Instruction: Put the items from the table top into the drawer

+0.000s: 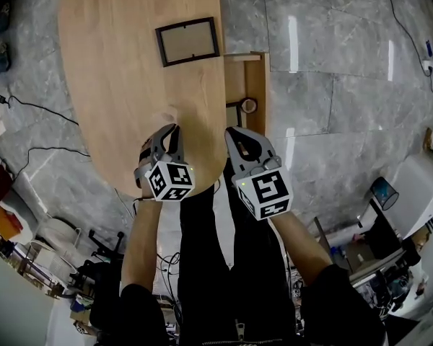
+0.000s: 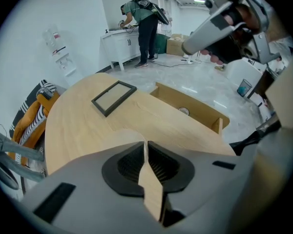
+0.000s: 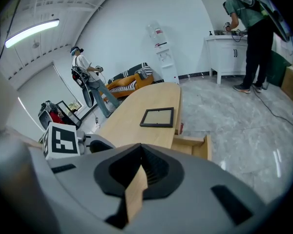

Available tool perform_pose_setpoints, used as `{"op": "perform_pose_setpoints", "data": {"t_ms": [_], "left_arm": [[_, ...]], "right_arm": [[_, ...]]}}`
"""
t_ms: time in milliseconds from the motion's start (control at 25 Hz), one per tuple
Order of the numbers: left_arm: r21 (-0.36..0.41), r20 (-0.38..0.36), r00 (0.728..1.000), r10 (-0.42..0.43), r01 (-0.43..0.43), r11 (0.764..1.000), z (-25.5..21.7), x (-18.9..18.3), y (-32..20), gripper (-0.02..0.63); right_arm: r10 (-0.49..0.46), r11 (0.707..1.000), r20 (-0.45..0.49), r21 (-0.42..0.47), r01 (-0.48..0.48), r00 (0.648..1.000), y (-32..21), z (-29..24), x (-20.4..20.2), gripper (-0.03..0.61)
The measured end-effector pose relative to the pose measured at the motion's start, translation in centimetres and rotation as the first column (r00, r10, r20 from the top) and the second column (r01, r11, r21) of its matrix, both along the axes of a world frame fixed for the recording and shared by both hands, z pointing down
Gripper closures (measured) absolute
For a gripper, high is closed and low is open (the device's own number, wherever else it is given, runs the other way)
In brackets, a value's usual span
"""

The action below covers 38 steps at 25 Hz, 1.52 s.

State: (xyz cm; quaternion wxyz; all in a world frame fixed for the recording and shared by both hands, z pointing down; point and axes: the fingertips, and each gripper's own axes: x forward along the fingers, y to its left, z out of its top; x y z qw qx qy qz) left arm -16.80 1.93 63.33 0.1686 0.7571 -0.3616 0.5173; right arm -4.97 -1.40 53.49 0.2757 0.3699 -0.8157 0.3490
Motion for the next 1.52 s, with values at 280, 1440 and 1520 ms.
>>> {"op": "perform_pose_setpoints", "data": {"t_ms": [280, 1440, 1520], "left_arm": [[0.019, -0.044, 0.999, 0.010, -0.010, 1.000, -1.0, 1.8, -1.0, 0.581], [0.091, -0.133, 0.953, 0.273, -0.263, 0.961, -1.1, 20.3, -9.3, 0.583], [0.084, -0.124, 0.945, 0.302, -0.294, 0.952, -0.5, 21.0, -9.4, 0.583]], "right_arm": [[0.014, 1.000, 0.006, -0.013, -0.014, 1.000, 0.7, 0.5, 0.3, 0.569], [0.318, 0.947, -0.045, -0.024, -0.320, 0.947, 1.4, 2.3, 13.8, 0.569], [0.333, 0.942, -0.045, -0.028, -0.334, 0.942, 1.7, 2.5, 14.3, 0.569]]}}
